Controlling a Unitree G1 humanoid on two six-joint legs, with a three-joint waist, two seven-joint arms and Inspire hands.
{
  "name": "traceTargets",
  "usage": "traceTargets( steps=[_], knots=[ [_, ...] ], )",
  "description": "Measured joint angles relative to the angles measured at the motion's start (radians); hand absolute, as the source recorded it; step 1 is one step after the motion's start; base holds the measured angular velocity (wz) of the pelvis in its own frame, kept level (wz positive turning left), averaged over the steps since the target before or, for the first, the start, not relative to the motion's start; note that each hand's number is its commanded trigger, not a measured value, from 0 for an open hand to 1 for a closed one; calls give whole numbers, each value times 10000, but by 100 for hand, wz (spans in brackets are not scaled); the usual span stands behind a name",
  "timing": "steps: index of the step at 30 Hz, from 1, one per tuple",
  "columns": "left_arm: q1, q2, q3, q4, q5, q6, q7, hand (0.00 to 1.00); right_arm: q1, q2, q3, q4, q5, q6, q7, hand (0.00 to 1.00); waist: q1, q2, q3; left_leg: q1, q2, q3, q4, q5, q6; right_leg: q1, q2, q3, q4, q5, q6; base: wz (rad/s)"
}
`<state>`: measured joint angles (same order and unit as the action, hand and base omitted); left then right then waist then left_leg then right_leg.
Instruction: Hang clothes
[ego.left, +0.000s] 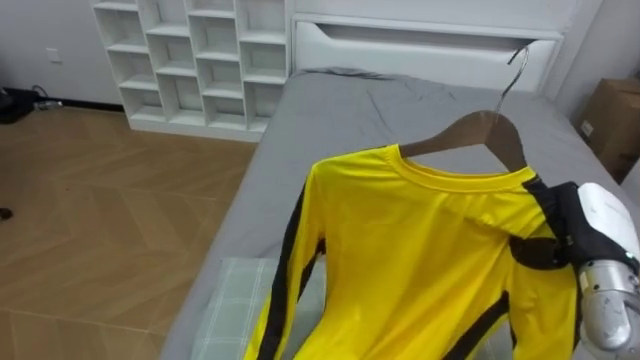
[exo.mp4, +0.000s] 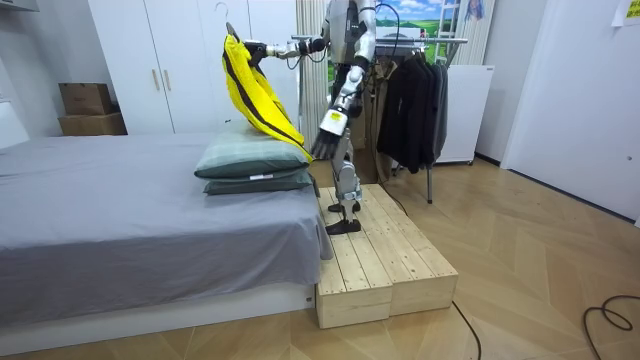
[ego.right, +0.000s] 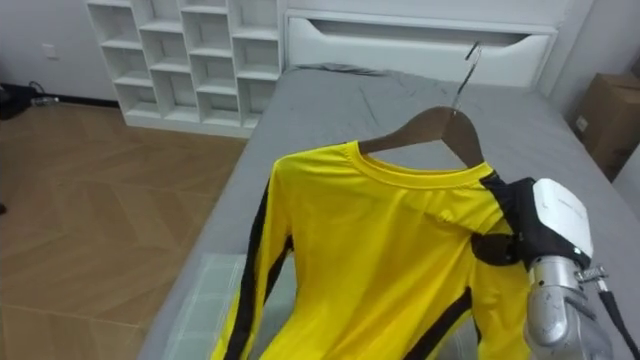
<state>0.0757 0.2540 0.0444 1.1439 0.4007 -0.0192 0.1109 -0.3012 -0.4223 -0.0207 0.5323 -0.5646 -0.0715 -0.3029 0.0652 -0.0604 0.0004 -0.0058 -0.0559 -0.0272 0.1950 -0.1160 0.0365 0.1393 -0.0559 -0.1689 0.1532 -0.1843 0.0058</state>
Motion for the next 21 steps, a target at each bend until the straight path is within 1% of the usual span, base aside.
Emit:
traceTargets(
  steps=[2,4,6,7,11,13,18,21],
  knots=[
    [366,23,18,265,-176,163,-350,0,146,-32,-36,-529,-443,82,-8,100,-48,-79,-8,0,10,35,-4,-1,0,-32,0,33,7,0,0,-10],
    [791,40,151,411,-199,405,-870,0,561,-113,-48,-1322,-935,93,-19,100,-27,-263,-46,-9,69,130,-2,-14,-9,-115,23,47,13,0,0,-8],
    [964,35,126,474,-476,566,-1211,0,730,-115,-6,-1662,-1076,72,-27,100,-21,-370,-53,-9,90,156,32,-24,-20,-105,40,52,13,0,0,-3],
    [984,10,111,574,-758,607,-1378,0,735,-116,-12,-1779,-1158,81,-35,100,-22,-397,-37,-33,92,156,72,-27,-19,-98,43,55,16,0,0,0],
    [1036,-9,130,610,-945,628,-1714,0,773,-115,-70,-2144,-1432,73,-187,100,-31,-375,-20,-130,90,205,122,-36,-13,-152,42,157,-8,-40,49,-3],
    [1029,-5,173,610,-1164,630,-1847,0,1174,-116,-210,-2727,-1591,47,-403,100,-29,-372,-21,-151,83,218,119,-34,-8,-185,36,181,-12,-73,74,0],
    [1008,-22,191,618,-1358,628,-1961,0,1556,-116,-261,-3234,-1794,-48,-836,100,-71,-390,-19,-145,72,226,113,-30,-2,-184,22,192,-2,-83,79,0],
    [941,-70,187,621,-1349,626,-2009,0,1722,-115,-307,-3587,-1955,-67,-910,100,-74,-376,-9,-162,65,215,118,-27,-1,-187,23,189,-2,-73,67,0]
  ],
)
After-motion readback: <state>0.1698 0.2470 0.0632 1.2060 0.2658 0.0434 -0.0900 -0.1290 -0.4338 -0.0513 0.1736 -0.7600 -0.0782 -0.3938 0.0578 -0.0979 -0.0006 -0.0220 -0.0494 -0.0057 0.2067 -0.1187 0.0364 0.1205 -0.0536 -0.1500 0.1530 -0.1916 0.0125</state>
